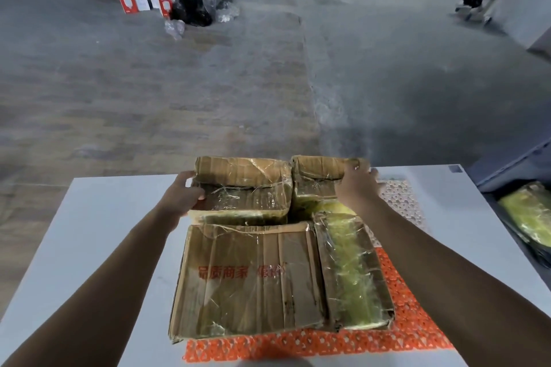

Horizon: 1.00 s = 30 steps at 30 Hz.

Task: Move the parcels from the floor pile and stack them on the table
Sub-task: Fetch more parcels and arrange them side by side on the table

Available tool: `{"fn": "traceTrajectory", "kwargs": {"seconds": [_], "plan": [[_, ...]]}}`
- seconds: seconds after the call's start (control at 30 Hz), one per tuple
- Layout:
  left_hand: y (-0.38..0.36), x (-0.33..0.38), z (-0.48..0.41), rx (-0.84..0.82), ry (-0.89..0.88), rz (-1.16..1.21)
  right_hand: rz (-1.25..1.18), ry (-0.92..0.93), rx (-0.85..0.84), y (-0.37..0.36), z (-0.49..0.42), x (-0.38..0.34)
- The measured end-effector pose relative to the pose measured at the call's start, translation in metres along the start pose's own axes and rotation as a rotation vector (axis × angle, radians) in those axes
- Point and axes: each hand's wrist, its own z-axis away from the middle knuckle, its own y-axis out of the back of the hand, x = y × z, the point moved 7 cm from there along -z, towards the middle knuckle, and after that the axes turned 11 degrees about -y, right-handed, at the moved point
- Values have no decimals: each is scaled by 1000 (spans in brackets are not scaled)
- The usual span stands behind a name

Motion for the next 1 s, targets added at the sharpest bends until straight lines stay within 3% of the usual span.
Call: {"fn": "traceTrajectory", "kwargs": {"seconds": [0.17,0.37,0.47,0.7,1.0], "plan": [[-3,-3,18,43,-126,-164,-55,503,168,12,48,-57],[-8,-33,70,-86,-105,-141,-112,856,269,-5,120,-72],[-14,-52,85,-151,-62,-98,-22,785,211,-20,128,-64],[-11,-51,89,-61,-184,12,119,699,12,-26,131,-61],[-6,-48,77,-49,-192,30,65,649,17,-27,130,-59]]}}
